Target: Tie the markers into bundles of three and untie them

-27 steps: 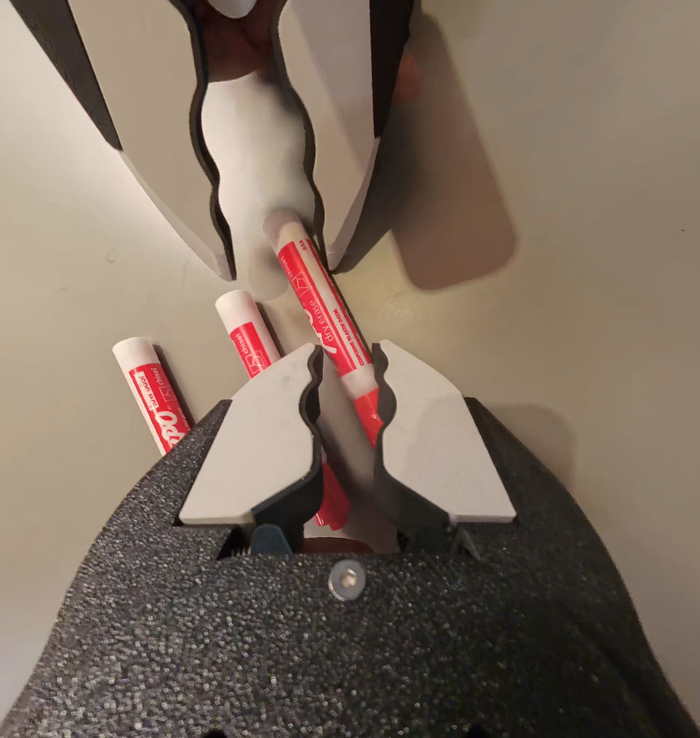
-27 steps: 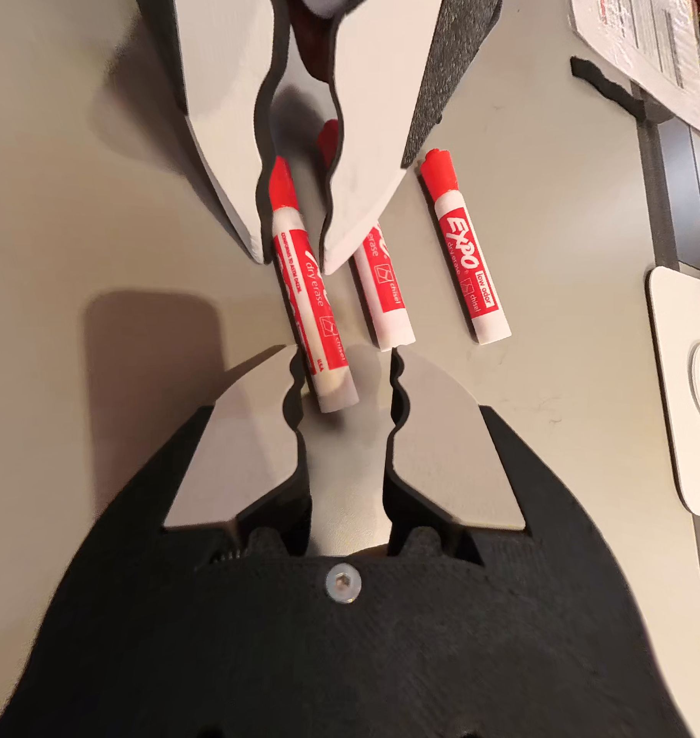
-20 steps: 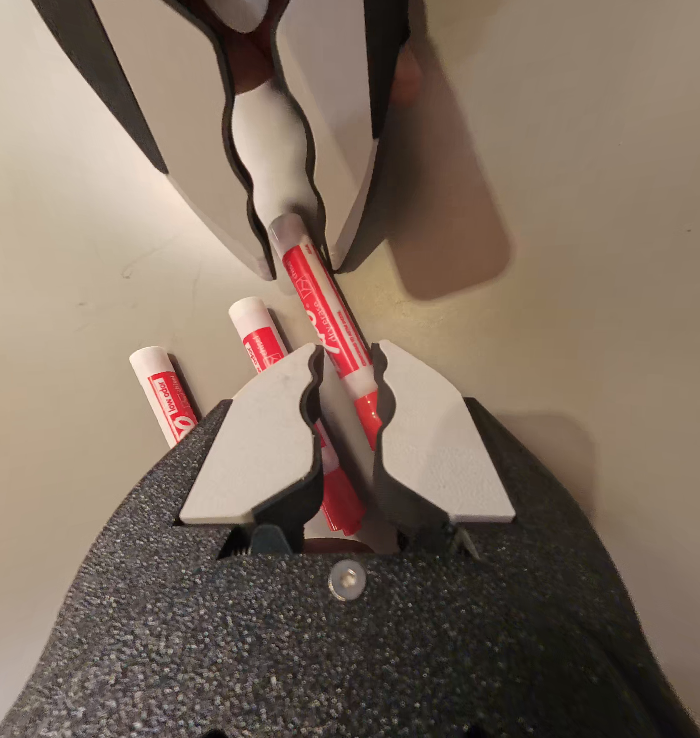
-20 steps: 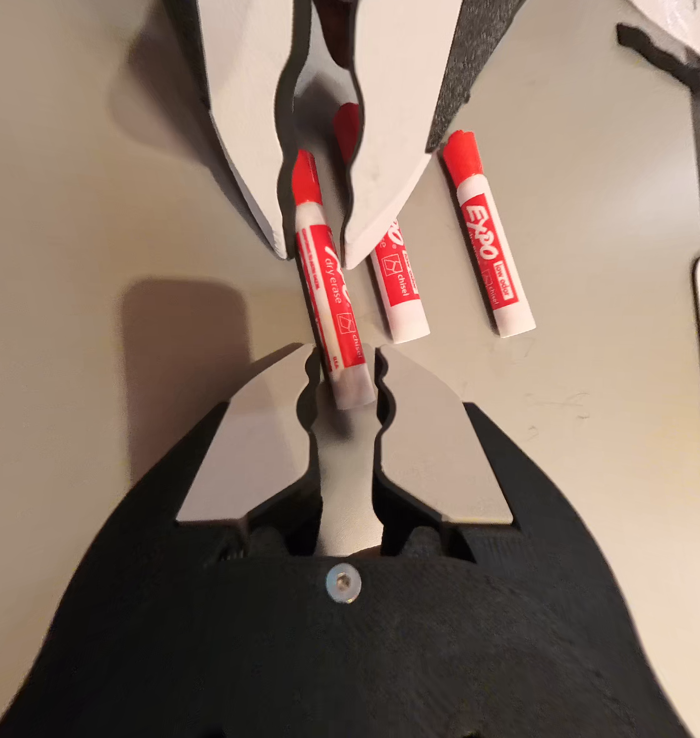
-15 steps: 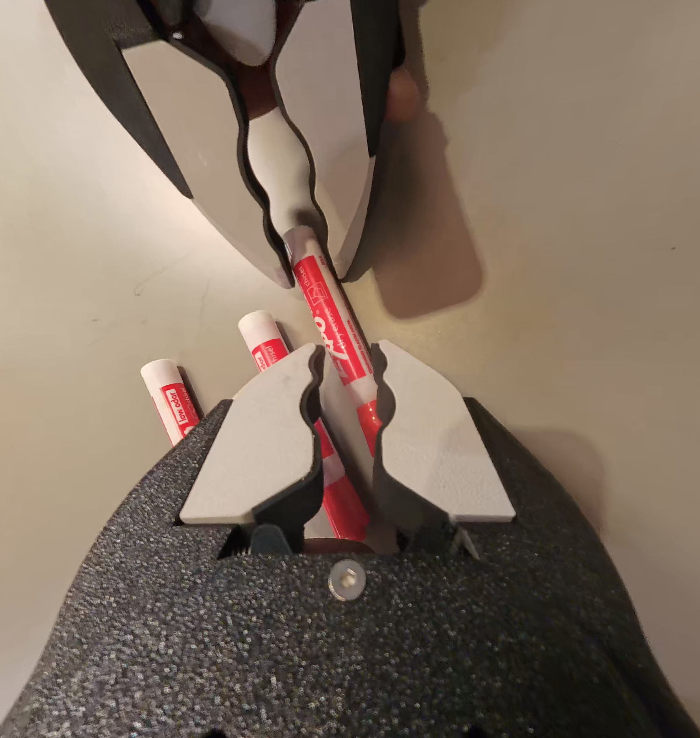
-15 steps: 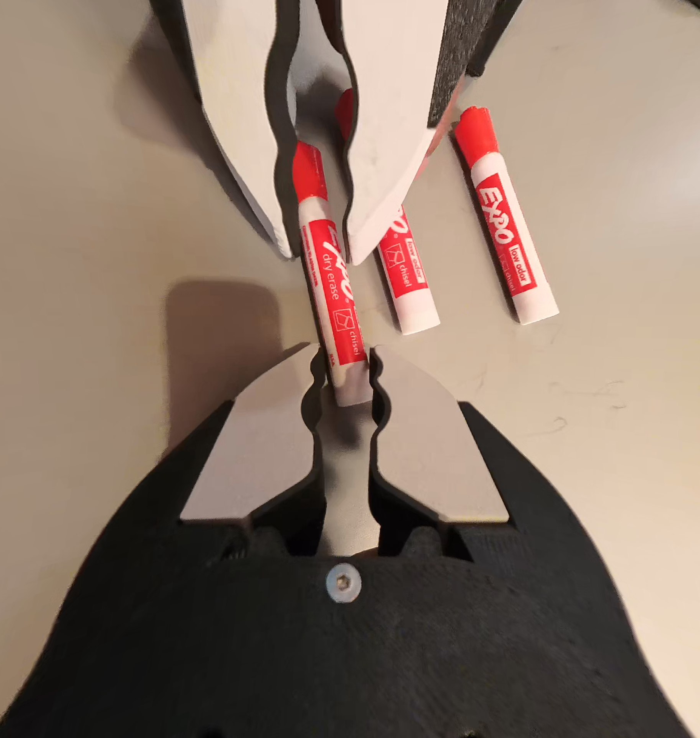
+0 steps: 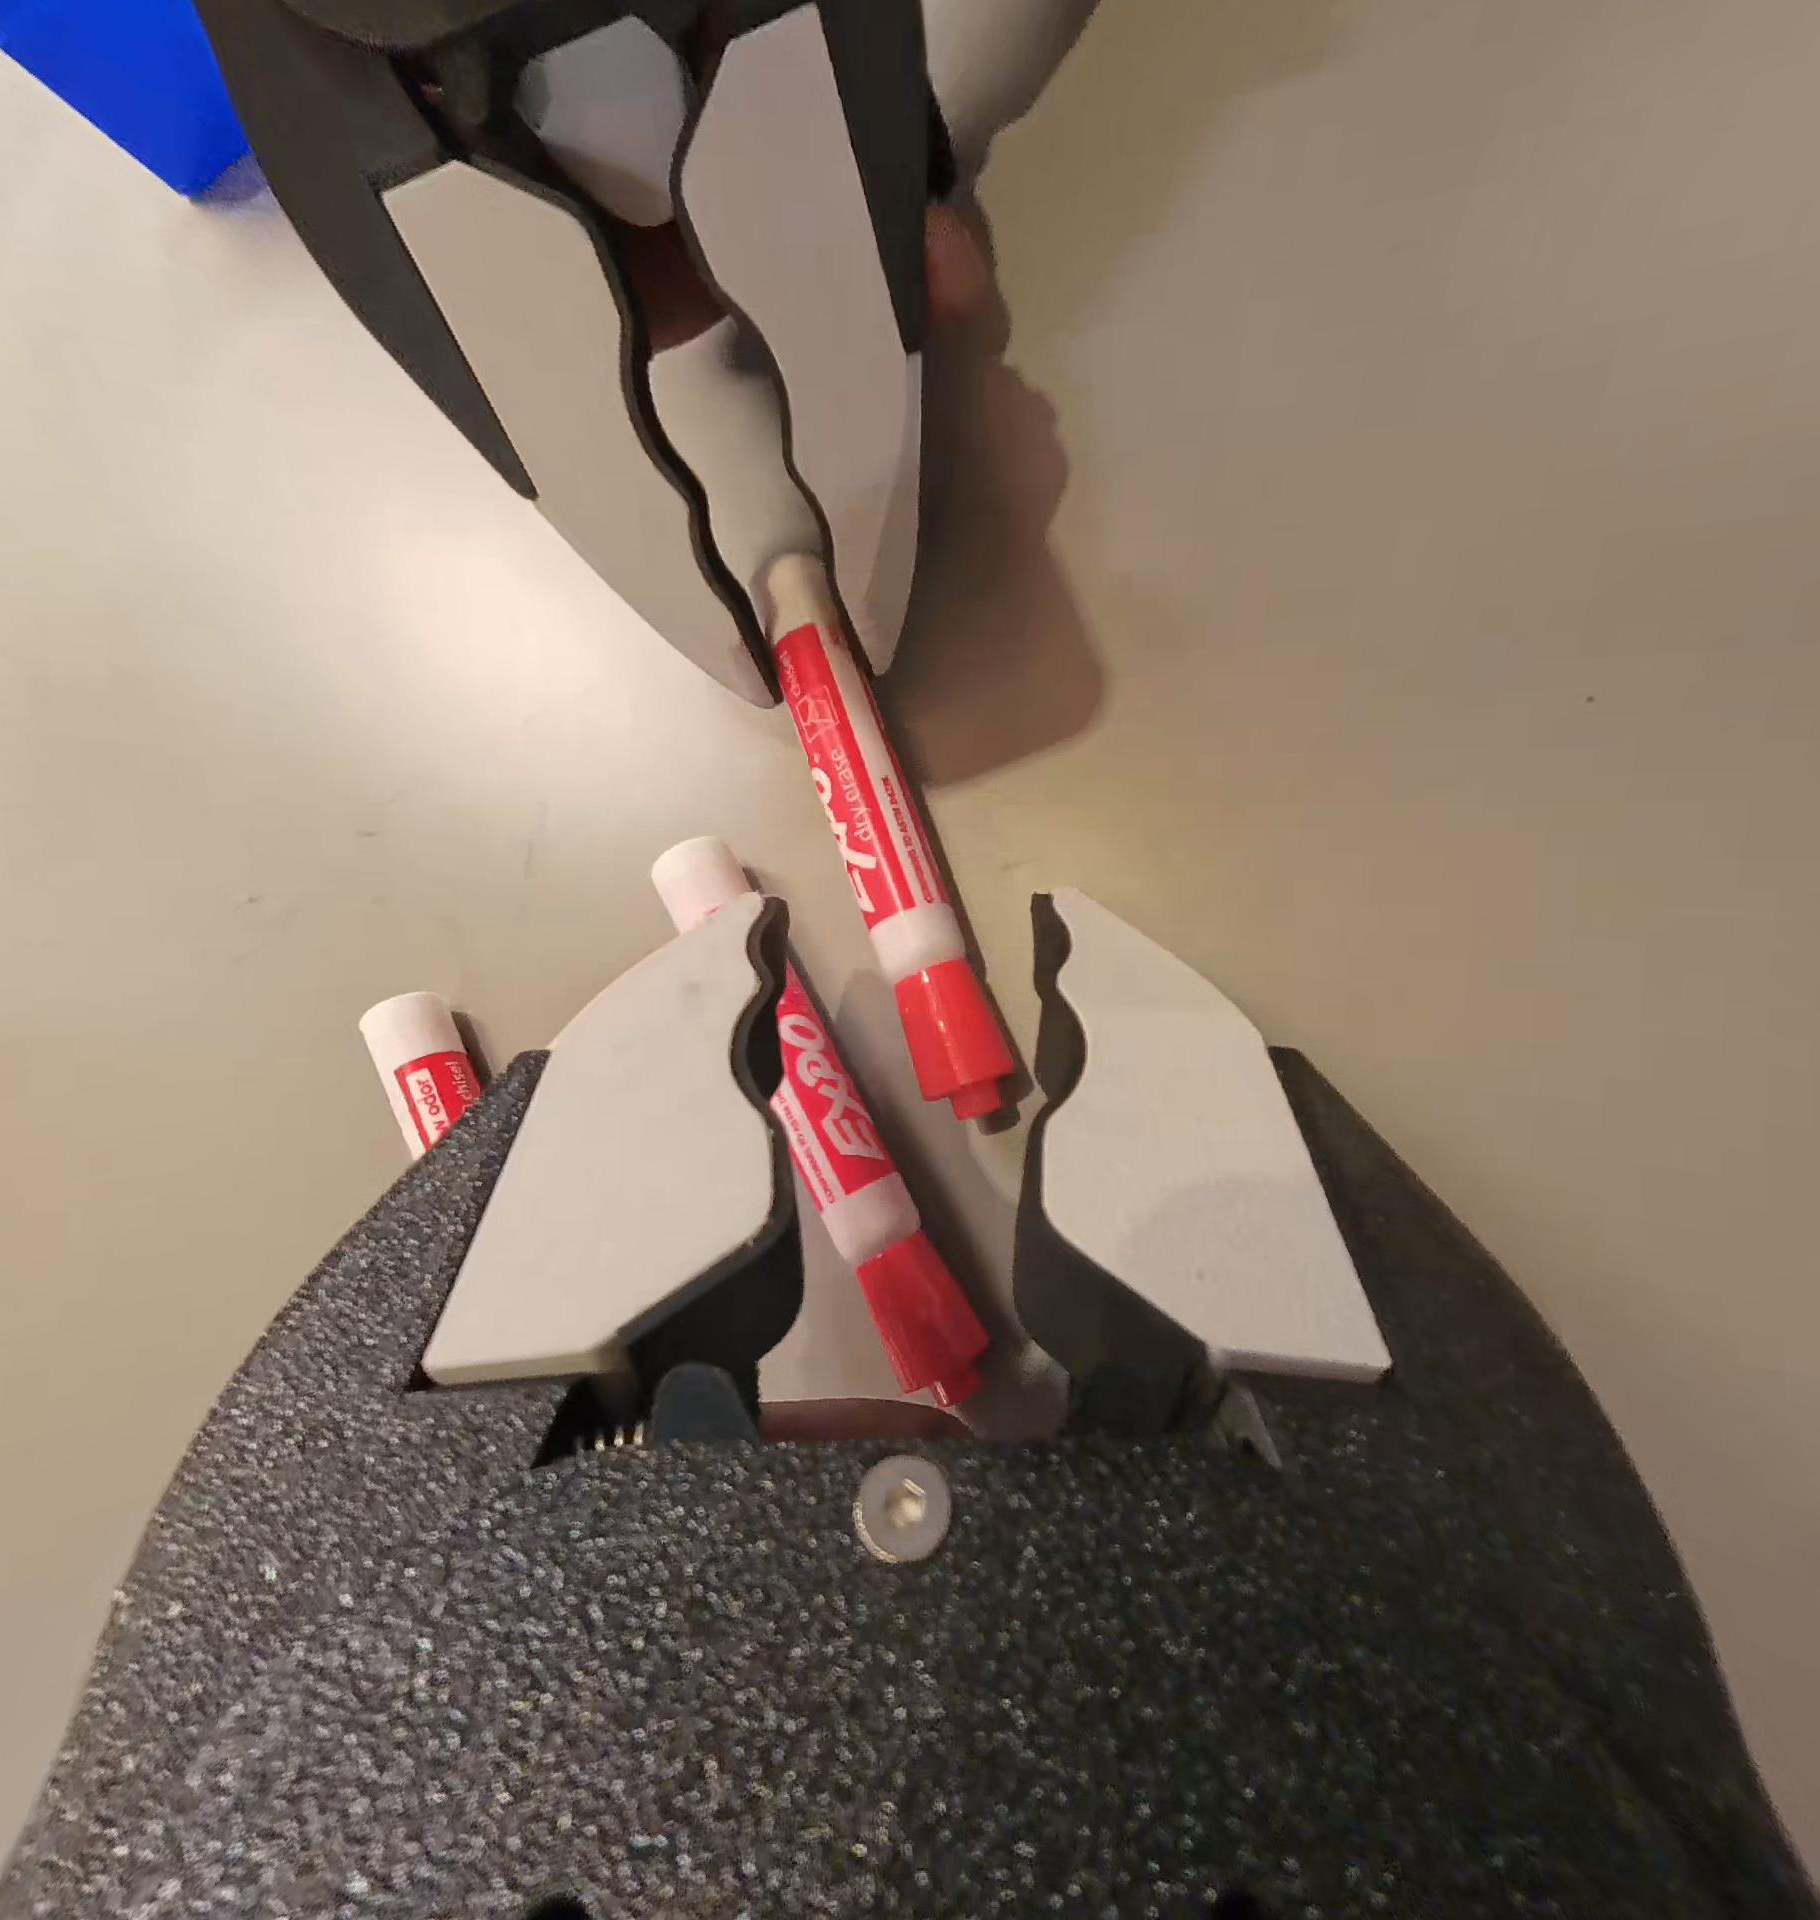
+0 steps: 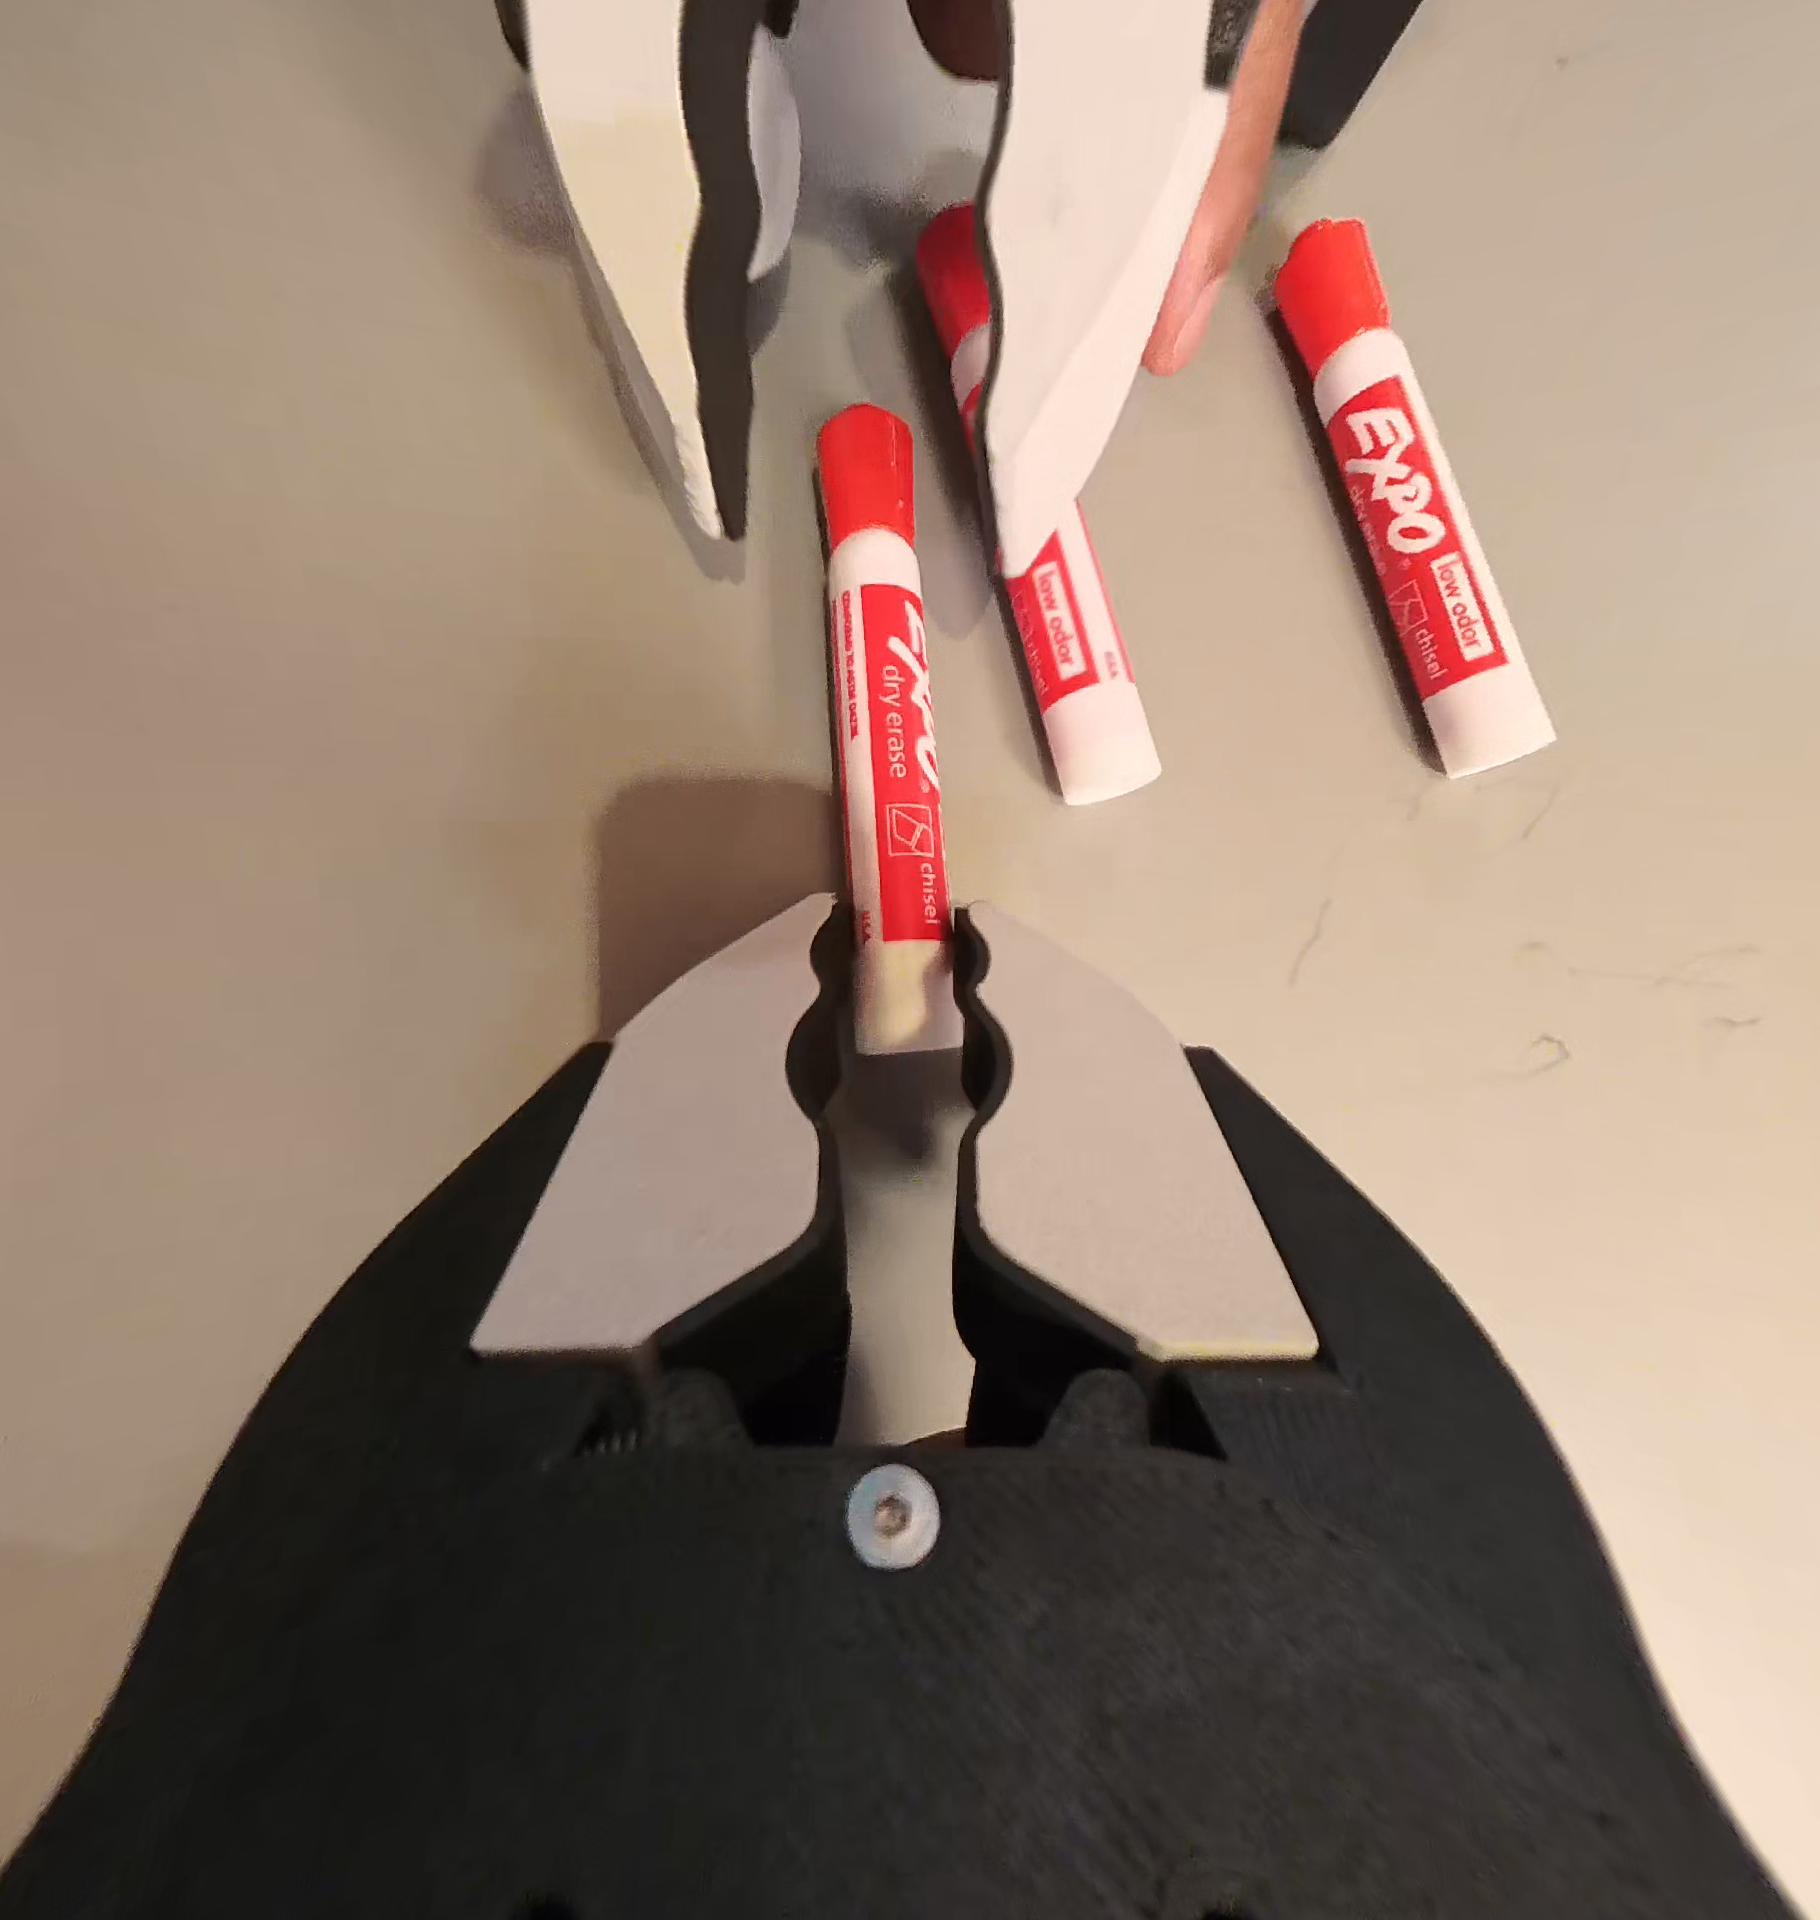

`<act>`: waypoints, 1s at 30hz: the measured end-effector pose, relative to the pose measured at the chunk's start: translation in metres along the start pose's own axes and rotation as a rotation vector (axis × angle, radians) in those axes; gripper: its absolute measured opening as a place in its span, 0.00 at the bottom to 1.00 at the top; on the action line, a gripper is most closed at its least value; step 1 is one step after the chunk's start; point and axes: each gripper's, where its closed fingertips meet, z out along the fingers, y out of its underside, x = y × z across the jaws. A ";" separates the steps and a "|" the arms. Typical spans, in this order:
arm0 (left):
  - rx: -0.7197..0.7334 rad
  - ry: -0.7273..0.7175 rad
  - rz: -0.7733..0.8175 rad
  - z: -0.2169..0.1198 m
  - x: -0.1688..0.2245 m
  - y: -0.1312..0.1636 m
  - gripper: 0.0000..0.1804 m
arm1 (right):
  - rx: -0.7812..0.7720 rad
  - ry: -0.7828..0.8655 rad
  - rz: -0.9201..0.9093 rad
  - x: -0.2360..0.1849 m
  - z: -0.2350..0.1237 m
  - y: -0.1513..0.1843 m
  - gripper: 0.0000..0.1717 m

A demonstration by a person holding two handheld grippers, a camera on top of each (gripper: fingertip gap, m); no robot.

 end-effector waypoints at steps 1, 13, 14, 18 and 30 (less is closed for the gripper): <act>0.011 -0.002 -0.002 -0.001 -0.001 -0.002 0.26 | 0.035 -0.010 0.008 0.000 -0.004 -0.003 0.11; 0.377 -0.136 -0.214 -0.035 -0.044 -0.039 0.28 | 0.495 -0.040 0.174 0.020 -0.044 -0.043 0.11; 0.399 -0.138 -0.230 -0.036 -0.045 -0.041 0.28 | 0.507 -0.044 0.182 0.020 -0.043 -0.045 0.11; 0.487 -0.149 -0.266 -0.042 -0.050 -0.049 0.15 | 0.481 -0.023 0.176 0.021 -0.036 -0.043 0.11; 0.470 -0.137 -0.366 -0.045 -0.057 -0.042 0.21 | 0.476 0.023 0.197 0.030 -0.034 -0.041 0.11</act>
